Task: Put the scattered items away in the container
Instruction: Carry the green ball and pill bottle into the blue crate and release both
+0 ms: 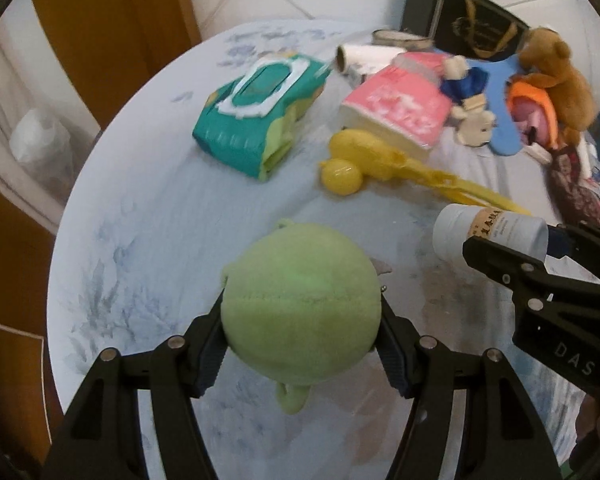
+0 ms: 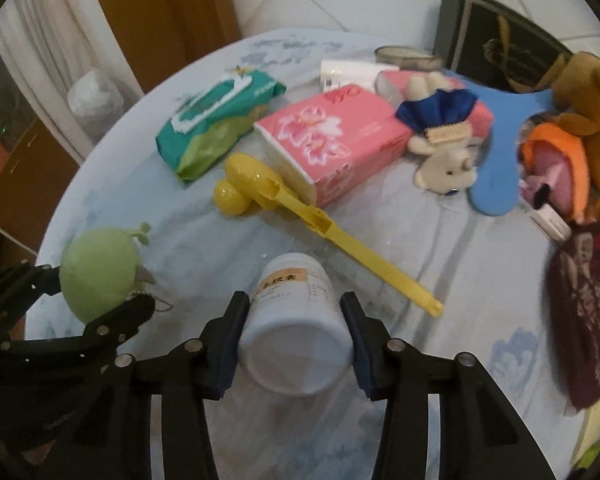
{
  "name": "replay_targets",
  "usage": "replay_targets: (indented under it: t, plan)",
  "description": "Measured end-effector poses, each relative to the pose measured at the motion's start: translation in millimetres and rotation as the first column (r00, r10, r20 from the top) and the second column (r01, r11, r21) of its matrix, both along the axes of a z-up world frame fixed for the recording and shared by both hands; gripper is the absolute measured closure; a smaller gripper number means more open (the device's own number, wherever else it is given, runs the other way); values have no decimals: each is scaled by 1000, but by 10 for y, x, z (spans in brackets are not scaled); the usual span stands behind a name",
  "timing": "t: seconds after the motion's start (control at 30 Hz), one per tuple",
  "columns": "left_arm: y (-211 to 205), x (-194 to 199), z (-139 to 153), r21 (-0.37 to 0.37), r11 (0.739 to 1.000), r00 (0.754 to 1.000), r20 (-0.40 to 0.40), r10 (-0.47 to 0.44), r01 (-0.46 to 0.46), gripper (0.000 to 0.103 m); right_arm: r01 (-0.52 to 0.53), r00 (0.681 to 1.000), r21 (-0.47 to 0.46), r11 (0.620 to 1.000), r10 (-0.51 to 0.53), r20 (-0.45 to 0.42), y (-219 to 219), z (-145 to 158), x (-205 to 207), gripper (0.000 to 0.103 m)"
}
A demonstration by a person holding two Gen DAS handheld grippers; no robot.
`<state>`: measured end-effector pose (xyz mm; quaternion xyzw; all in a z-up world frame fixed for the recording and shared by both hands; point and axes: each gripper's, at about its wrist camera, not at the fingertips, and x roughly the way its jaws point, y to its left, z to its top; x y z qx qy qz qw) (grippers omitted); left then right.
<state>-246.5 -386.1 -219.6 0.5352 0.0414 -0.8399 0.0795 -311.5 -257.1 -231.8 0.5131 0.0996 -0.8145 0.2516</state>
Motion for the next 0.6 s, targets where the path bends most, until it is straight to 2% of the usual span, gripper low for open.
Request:
replay_targets:
  t: [0.13,0.3,0.6]
  plan:
    - [-37,27,159,-5,998,998,-37,-56,56,38,59,997,-12,998,-59,-43,132,258,138,57]
    - [131,96,427,-17,992,988,-90,-129,128,38,136,984,-27,990,-139,-109,284,593,371,57]
    - [729,226,1006,-18,965,944,-202,-260,262,38,274,925,-65,959,-282,-255,887,1297,837,57]
